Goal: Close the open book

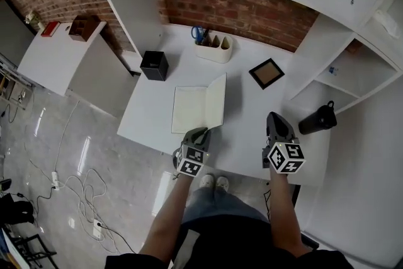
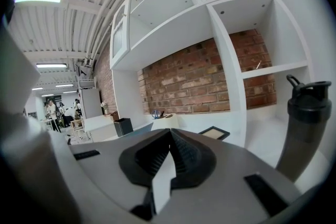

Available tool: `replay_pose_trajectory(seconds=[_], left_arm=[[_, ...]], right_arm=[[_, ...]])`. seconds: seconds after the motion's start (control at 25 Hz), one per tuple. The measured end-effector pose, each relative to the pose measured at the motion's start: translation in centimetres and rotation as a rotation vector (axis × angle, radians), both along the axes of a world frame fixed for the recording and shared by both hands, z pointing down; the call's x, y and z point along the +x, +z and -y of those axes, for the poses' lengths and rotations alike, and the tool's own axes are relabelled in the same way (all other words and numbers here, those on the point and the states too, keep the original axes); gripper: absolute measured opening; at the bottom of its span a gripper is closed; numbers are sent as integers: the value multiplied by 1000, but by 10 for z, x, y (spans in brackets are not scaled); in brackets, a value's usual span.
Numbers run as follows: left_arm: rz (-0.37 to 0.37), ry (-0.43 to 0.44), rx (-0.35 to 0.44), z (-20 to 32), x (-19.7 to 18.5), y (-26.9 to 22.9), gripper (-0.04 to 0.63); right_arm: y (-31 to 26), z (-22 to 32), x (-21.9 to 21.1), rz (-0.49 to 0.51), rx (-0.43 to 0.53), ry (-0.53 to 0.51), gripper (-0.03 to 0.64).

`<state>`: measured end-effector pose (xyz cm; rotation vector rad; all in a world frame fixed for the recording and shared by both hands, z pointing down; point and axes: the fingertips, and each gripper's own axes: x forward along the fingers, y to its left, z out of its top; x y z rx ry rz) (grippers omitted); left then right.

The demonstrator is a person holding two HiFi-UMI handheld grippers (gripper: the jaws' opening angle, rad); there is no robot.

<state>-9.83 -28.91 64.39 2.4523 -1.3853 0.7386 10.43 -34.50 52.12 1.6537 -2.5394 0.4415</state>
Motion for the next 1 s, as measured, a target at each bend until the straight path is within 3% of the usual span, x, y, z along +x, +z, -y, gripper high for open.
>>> replay_pose_trajectory(seconds=[0.24,0.4,0.76,1.0], left_arm=[[-225,-134,-56,-2,-18,-1,25],[-293,-209,-79,-3,-31,4,25],[-256,-358,-151,-4,-63,20,48],[-157,-465,-205,-2,-86,33,116]], right_arm=[[-3,2,-19,-20,1,-46,0],[-4,4,-28,-37,0,-70,0],[-2,12,-47,-64,-7,-120,0],[1,20,-59,-75,-12,-156,0]])
